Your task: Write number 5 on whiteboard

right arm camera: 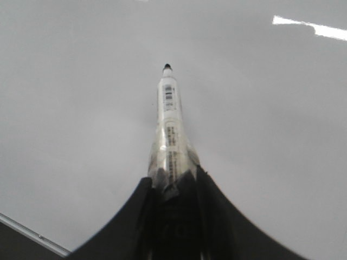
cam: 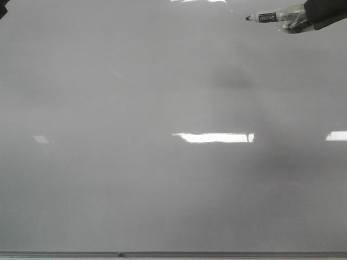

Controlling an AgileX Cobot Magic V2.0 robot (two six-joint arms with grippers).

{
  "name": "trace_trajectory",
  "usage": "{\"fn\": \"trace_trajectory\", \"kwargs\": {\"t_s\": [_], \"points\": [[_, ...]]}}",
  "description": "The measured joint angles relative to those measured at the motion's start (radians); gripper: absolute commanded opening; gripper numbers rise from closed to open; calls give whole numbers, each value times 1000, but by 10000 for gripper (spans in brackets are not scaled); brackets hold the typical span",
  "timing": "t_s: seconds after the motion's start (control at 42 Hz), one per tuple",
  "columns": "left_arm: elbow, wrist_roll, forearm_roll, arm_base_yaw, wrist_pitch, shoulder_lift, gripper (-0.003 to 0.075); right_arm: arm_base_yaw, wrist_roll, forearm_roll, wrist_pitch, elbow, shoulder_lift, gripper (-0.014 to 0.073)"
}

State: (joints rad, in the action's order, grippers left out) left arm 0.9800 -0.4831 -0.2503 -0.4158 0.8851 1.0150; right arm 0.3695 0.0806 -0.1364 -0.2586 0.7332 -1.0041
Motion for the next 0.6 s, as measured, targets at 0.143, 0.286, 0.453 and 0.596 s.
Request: {"fn": "trace_trajectory", "kwargs": {"t_s": [0.143, 0.286, 0.453, 0.596], "points": [[0, 0, -4, 0, 0, 0, 482, 0, 0, 0, 0, 55, -66, -69], [0, 0, -4, 0, 0, 0, 482, 0, 0, 0, 0, 110, -140, -69], [0, 0, -4, 0, 0, 0, 482, 0, 0, 0, -2, 142, -224, -69], [0, 0, -4, 0, 0, 0, 482, 0, 0, 0, -30, 148, -271, -69]]}}
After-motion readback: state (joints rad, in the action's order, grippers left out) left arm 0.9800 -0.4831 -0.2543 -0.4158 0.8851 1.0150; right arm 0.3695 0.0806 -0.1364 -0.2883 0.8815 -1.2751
